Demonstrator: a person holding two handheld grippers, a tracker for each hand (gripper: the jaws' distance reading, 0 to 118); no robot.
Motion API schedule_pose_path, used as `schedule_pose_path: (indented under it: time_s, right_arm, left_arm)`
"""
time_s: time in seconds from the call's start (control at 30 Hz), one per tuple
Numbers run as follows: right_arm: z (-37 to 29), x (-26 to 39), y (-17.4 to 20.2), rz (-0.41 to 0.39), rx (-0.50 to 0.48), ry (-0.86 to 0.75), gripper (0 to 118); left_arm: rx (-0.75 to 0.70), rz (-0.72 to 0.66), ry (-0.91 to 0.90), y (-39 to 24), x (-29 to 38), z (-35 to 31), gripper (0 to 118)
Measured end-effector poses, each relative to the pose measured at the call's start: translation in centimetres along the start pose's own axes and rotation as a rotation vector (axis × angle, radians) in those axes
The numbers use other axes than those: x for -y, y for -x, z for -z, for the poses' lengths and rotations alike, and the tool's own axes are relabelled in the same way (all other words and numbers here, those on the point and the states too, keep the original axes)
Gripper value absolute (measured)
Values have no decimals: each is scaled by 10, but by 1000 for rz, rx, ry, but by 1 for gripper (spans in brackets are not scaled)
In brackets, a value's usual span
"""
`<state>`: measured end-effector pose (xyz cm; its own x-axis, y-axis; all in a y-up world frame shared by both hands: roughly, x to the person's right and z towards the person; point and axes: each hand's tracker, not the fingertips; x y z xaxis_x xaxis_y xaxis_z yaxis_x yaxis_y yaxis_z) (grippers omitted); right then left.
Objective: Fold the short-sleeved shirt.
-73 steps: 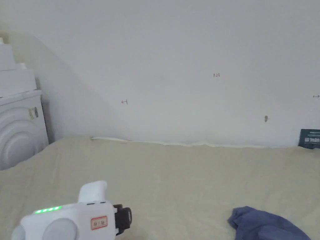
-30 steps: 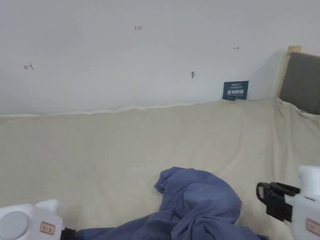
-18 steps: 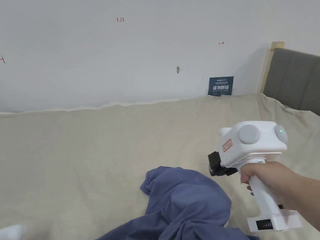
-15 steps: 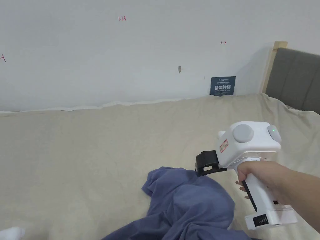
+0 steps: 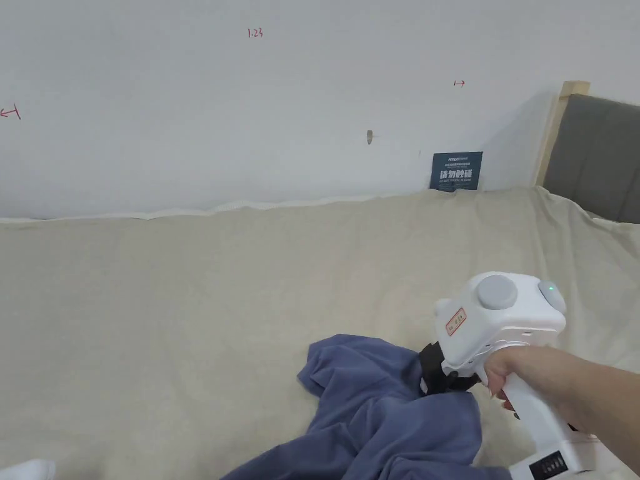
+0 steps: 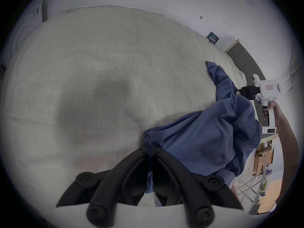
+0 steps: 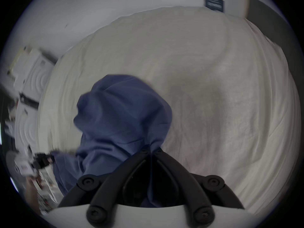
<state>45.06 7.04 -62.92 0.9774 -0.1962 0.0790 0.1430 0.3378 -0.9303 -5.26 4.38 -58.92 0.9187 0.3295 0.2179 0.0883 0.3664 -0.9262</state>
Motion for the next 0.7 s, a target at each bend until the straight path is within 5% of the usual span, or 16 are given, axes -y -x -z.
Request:
schedule_pose_path:
  time_s: [0.13,0.27,0.43,0.7]
  right_arm:
    - [-46,-4,-7,10,25,-146,1]
    - [-118,10,-23,132,-120,-278,1]
    - [-215,51,0,86,-143,-394,1]
    - [-365,84,30,122,-215,-504,1]
  left_arm:
    - [6,-18,-22,1,-1,-13,4]
    - [68,-46,-98,-2,-6,-45,4]
    - [145,-43,-264,-17,-16,-122,4]
    - [206,-13,-466,-59,-49,-294,4]
